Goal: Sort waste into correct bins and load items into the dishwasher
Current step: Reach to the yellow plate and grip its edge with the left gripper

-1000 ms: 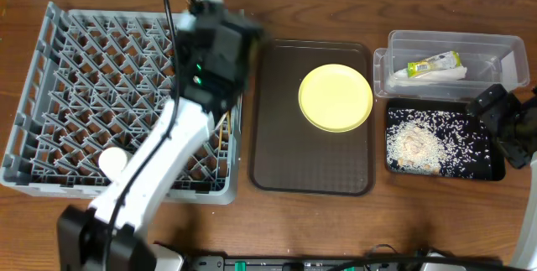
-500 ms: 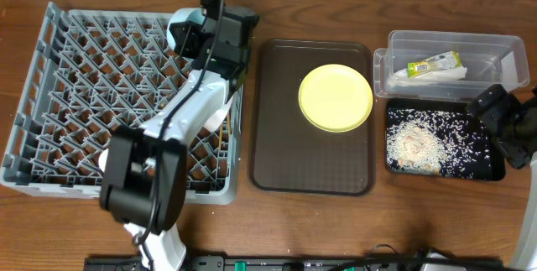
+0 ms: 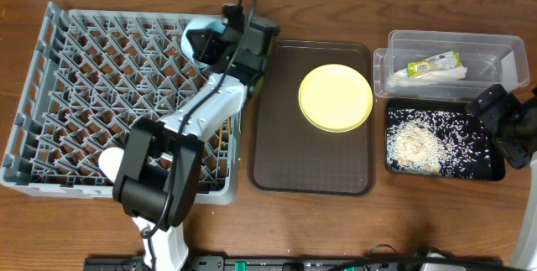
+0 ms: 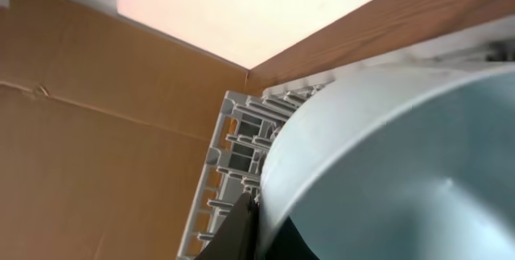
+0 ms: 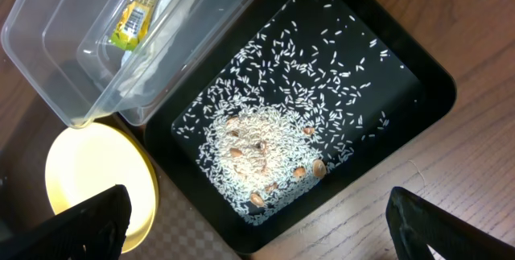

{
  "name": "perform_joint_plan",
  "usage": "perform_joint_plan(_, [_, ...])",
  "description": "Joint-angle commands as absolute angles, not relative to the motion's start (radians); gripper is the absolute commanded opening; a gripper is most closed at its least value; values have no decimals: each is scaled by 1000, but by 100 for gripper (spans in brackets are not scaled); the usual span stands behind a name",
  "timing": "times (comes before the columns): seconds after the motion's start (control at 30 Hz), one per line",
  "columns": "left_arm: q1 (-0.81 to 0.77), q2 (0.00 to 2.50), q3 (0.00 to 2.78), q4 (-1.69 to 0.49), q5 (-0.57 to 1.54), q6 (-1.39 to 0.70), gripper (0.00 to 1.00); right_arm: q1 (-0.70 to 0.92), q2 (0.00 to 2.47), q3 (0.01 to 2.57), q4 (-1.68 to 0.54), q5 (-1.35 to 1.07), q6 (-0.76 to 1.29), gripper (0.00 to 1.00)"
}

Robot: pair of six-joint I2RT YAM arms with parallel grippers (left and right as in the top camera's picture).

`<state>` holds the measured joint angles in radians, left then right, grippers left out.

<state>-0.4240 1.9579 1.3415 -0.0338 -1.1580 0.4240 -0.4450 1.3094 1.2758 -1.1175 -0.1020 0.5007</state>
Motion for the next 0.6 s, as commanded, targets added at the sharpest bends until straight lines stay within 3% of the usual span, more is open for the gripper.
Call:
perform_joint_plan(0.0, [-440,1975,1349,-59,-1169,409,8,-451,1298,1280,-1118,-105,496,99])
perform_joint_plan(0.17, [-460,1975,1349,-139,-1172,331,17,-451,1298,1280,-1118,-105,496,99])
perform_joint_plan(0.2, [-465,1975,1349,-155,-1172,318,25,-451,1298,1280,-1118,-105,496,99])
perform_joint_plan(0.27, [-476,1975,1349,-174,-1173,308,31,-451,1298,1280,-1118,-105,496,99])
perform_joint_plan(0.57, [-553,1975,1349,-171,-1224,308,38,-451,1298,1280,-1118,-105,496,99])
